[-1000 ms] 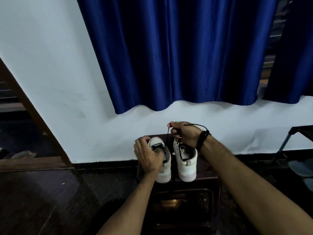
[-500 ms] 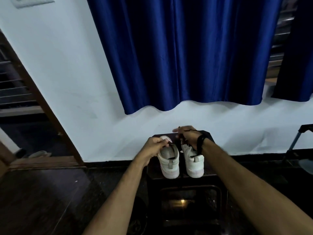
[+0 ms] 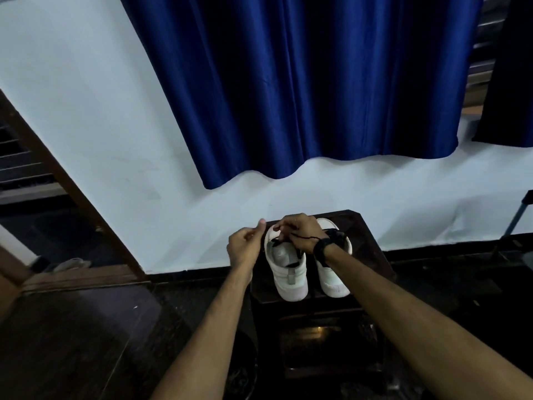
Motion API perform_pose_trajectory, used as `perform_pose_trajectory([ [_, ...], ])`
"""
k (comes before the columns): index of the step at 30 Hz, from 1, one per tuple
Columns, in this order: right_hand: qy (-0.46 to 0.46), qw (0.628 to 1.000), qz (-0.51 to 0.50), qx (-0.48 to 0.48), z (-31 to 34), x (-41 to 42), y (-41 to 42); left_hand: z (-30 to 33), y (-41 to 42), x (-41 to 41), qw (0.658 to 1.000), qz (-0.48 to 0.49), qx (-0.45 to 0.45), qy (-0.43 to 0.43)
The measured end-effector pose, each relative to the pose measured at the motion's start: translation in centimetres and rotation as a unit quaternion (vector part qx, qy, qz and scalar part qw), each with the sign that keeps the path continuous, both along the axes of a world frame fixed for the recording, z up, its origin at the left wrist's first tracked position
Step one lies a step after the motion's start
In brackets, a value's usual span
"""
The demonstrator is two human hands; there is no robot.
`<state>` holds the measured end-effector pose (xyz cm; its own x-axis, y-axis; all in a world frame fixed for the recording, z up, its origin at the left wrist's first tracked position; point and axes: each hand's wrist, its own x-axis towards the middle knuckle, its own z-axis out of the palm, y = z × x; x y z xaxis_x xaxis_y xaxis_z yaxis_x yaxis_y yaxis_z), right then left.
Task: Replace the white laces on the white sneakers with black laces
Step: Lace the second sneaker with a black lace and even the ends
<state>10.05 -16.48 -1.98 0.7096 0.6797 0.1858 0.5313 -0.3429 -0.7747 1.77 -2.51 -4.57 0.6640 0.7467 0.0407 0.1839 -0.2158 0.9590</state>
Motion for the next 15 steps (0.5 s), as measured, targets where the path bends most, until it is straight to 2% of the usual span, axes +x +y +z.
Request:
perform_pose_trajectory([
  [1,-0.012,1.000,-0.015,0.018,-0.2,0.1,0.2,-0.7,0.2,-0.2,0.999,0.025,0.015,0.032],
  [3,-0.022,0.999,-0.021,0.025,-0.7,0.2,0.8,-2.4,0.2,-0.3,0.994,0.005,0.059,0.086],
  [5,-0.021,1.000,-0.017,-0.004,-1.4,0.2,1.9,-3.3,-0.2,-0.3,0.990,-0.016,0.090,0.106],
  [7,-0.010,0.999,-0.036,-0.036,-2.4,0.0,2.6,-4.0,-0.2,0.0,0.991,-0.007,0.085,0.102],
  [9,-0.013,0.996,-0.078,-0.050,-3.4,-0.1,2.7,-4.4,0.0,0.3,0.998,0.009,-0.026,0.060],
  [12,-0.038,0.991,-0.109,-0.064,-4.5,-0.1,2.6,-4.3,0.2,-0.1,0.971,0.033,-0.235,-0.003],
  [15,-0.053,0.986,-0.138,-0.077,-4.8,-0.6,2.7,-4.3,0.0,-0.6,0.945,0.021,-0.326,-0.026],
])
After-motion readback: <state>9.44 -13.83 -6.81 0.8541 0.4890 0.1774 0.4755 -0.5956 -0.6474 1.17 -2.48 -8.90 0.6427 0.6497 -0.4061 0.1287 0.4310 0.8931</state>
